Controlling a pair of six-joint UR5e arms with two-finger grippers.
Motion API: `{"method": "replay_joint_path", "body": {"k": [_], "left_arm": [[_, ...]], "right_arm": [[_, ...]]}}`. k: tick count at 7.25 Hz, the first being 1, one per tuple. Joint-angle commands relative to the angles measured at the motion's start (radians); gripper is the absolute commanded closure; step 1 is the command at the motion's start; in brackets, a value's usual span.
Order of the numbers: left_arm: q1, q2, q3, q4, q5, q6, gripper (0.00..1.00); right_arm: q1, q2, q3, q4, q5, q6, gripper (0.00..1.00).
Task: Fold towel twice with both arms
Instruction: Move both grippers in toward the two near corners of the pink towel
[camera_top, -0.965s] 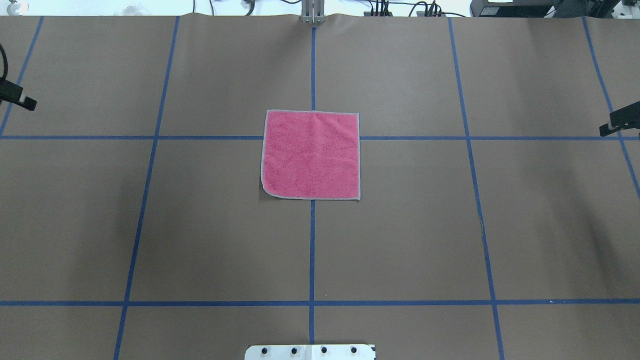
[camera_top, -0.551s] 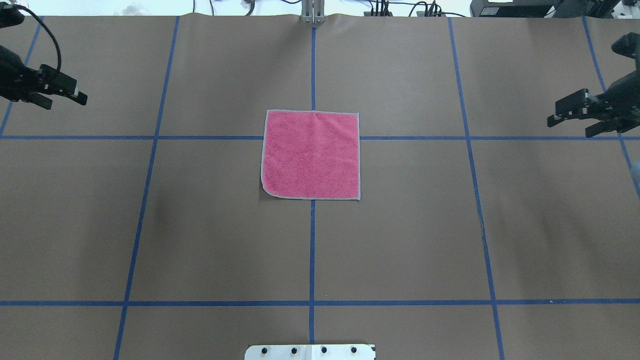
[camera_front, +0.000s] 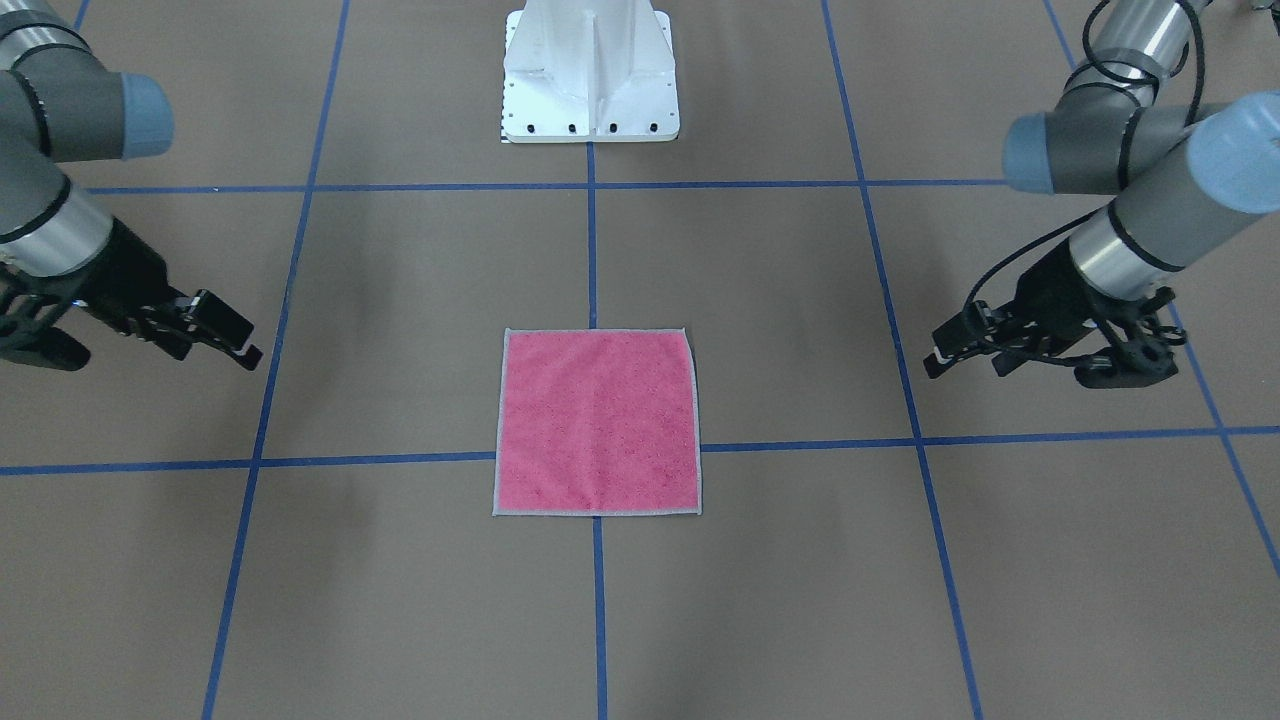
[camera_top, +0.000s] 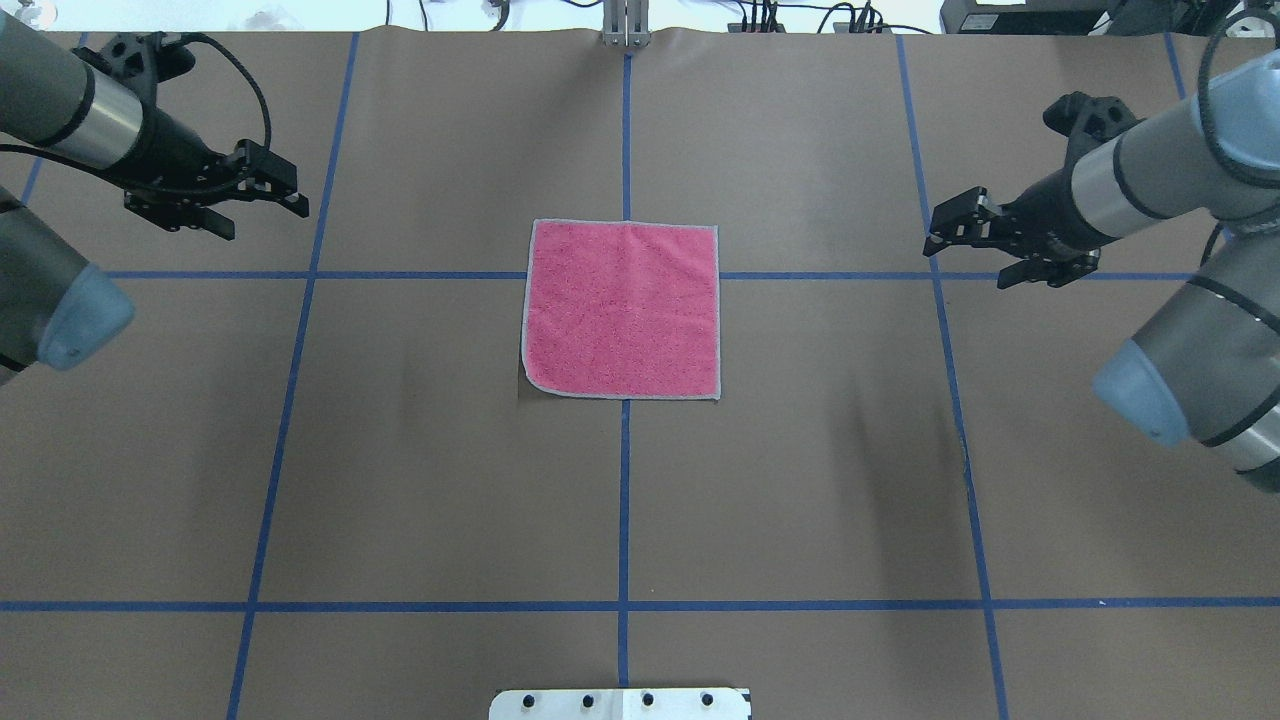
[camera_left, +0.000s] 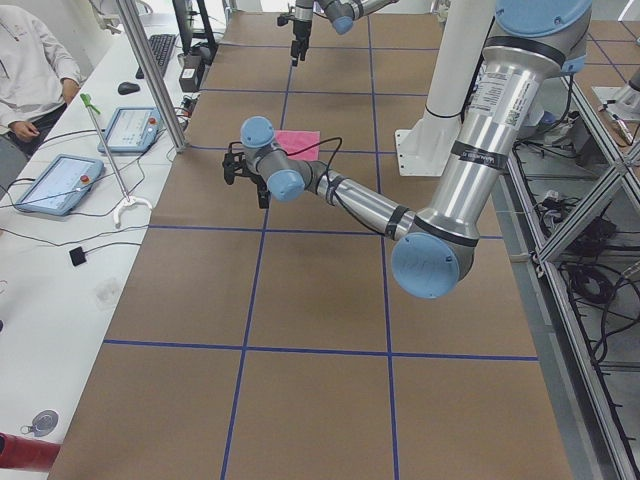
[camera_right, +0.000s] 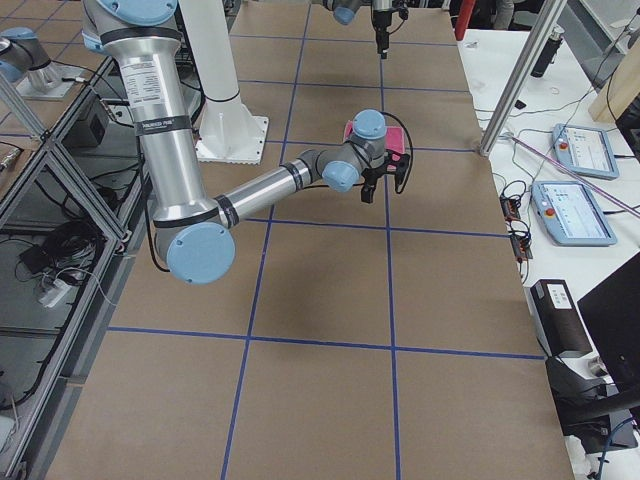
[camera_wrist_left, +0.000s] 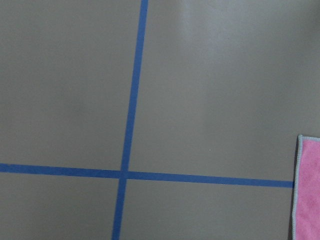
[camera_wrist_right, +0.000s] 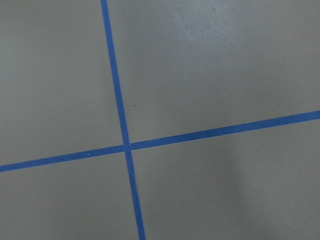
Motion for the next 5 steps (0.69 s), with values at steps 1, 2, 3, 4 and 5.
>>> {"method": "replay_joint_path", "body": {"k": [1,2,3,4,5], "left_arm": [[0.115,-0.074,0.0,-0.01,0.096,-0.234,0.0],[0.152,-0.077,0.0,-0.059,0.142,-0.343,0.0],[0.189,-0.077,0.009,-0.125,0.177,-0.469,0.0],[0.212,-0.077,0.011,-0.153,0.183,-0.547,0.0],[0.243,-0.086,0.012,-0.16,0.218,-0.607,0.0]], "right_arm": [[-0.104,0.069,0.0,0.004,-0.101,0.251,0.02],[-0.126,0.092,-0.001,0.004,-0.118,0.326,0.03],[-0.152,0.106,-0.001,0.003,-0.15,0.415,0.04],[-0.176,0.121,-0.001,0.004,-0.179,0.513,0.04],[-0.205,0.132,-0.001,0.004,-0.228,0.582,0.04]]}}
